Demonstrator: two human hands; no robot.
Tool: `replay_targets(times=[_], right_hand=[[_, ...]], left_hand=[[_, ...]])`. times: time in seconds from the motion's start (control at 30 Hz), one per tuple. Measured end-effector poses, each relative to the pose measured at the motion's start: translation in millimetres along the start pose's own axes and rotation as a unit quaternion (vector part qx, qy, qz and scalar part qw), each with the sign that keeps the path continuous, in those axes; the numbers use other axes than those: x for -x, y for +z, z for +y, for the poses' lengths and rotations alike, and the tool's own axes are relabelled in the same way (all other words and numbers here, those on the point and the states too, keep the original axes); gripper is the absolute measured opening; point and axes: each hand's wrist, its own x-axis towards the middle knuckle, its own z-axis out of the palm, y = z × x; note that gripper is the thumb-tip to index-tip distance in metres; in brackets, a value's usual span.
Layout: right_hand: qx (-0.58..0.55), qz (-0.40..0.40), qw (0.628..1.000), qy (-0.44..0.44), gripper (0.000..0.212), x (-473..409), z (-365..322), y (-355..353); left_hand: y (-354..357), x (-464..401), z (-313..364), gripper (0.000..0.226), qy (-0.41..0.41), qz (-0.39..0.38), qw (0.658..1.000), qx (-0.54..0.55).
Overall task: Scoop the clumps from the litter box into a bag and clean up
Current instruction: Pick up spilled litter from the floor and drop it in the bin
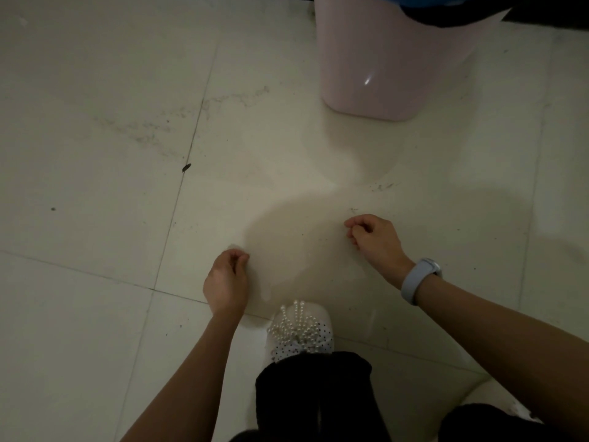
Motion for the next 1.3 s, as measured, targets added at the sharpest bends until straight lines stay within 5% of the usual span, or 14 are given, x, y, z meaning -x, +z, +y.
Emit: replay_targets(times=[0.17, 0.37, 0.43, 0.57, 0.67, 0.73, 0.8, 0.93, 1.13, 1.17, 1.3], right_hand=[[0.021, -0.029, 0.999, 0.017, 0.028, -1, -13, -11], [0.225, -0.25, 0.938, -0.083, 0.03, 14, -121, -73], [0.229, -0.268, 0.929, -0.115, 0.035, 24, -171, -100], [0.151, -0.207, 0.939, -0.229, 0.038, 43, -259, -154], [0.063, -0.057, 0.94, -0.33, 0.038, 37, -304, -181], [0.051, 0.05, 0.931, -0.358, 0.034, 20, -322, -189], [0.154, 0.075, 0.923, -0.343, 0.032, 3, -328, -194], [0.437, 0.034, 0.861, -0.258, 0.034, -16, -317, -209], [0.346, 0.033, 0.888, -0.3, 0.042, -10, -306, -221], [0.359, 0.065, 0.87, -0.33, 0.025, -11, -303, -225], [0.297, 0.232, 0.84, -0.39, 0.041, -12, -287, -245]], left_hand=[[-9, 4, 25, 0.009, -0.013, 0.013, 0.995, 0.094], [-57, -15, 143, 0.02, 0.153, 0.018, 0.962, 0.227], [-83, -21, 194, 0.026, 0.22, 0.026, 0.939, 0.263], [-136, -21, 286, 0.027, 0.356, 0.048, 0.882, 0.307], [-159, -24, 346, 0.022, 0.435, 0.051, 0.847, 0.3], [-163, -31, 381, 0.015, 0.476, 0.042, 0.851, 0.219], [-156, -43, 402, 0.015, 0.51, 0.027, 0.858, 0.062], [-146, -48, 415, 0.041, 0.475, -0.002, 0.865, -0.162], [-137, -38, 416, 0.024, 0.502, 0.034, 0.863, -0.048], [-135, -36, 417, 0.019, 0.501, 0.038, 0.863, -0.059], [-123, -21, 432, 0.014, 0.489, 0.055, 0.867, -0.075]])
